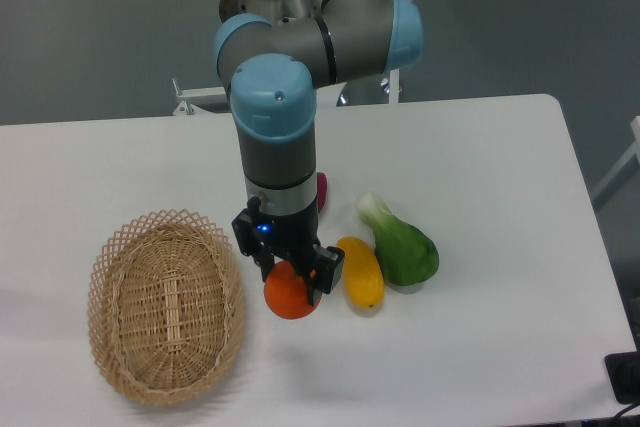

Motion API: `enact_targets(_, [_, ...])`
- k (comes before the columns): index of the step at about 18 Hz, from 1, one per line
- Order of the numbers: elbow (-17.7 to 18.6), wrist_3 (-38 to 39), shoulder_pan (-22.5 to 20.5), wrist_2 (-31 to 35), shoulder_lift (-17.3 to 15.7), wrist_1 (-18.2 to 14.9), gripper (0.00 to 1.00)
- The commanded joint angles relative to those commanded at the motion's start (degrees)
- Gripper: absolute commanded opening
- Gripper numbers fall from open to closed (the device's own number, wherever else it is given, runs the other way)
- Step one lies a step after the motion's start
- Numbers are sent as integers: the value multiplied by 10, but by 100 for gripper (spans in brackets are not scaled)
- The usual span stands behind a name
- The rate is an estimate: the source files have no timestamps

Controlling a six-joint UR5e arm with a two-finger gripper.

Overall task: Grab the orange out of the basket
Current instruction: 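Lift the held orange out of the basket toward the yellow squash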

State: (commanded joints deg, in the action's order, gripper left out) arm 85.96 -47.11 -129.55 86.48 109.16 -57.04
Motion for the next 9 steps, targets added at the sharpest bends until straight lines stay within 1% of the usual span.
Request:
enact_targets(3, [1,1,3,0,-5,0,68])
enact_targets(9, [2,2,3,-8,-5,0,68])
